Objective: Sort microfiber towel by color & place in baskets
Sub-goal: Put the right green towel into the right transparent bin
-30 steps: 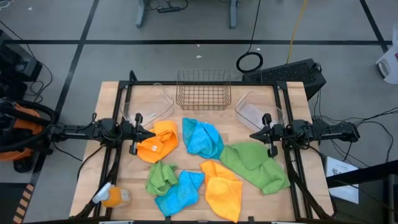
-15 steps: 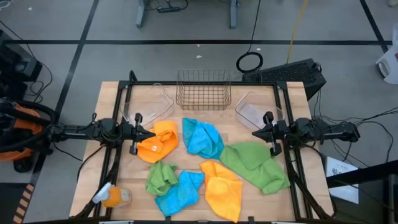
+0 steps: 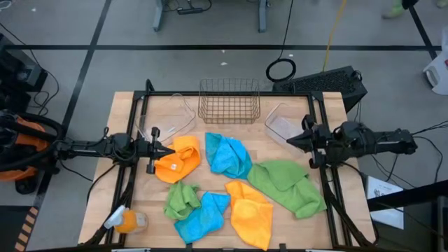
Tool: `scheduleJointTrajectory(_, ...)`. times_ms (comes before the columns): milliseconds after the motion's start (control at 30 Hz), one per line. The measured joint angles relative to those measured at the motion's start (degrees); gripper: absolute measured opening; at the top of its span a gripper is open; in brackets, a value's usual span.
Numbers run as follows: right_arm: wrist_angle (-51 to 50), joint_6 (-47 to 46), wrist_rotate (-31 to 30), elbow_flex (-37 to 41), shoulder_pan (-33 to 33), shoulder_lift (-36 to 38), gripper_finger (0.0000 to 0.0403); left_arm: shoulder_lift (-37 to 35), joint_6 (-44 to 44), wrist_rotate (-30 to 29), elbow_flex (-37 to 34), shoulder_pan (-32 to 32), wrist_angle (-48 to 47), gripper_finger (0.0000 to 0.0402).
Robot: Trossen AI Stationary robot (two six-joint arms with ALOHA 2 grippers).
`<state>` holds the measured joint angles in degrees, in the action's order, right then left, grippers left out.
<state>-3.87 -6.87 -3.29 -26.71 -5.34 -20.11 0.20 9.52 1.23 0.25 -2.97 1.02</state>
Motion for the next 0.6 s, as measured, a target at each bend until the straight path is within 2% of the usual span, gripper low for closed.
scheduleJointTrajectory(400, -9.0, 0.4, 0.2, -20.5, 0.0, -15.0, 0.0, 0.0, 0.0, -0.8, 0.0, 0.0, 0.2, 0.0006)
scheduleJointTrajectory(600, -18.5, 0.2, 0.2, -28.9, 0.0, -19.7, 0.0, 0.0, 0.0, -0.9, 0.0, 0.0, 2.0, 0.0006)
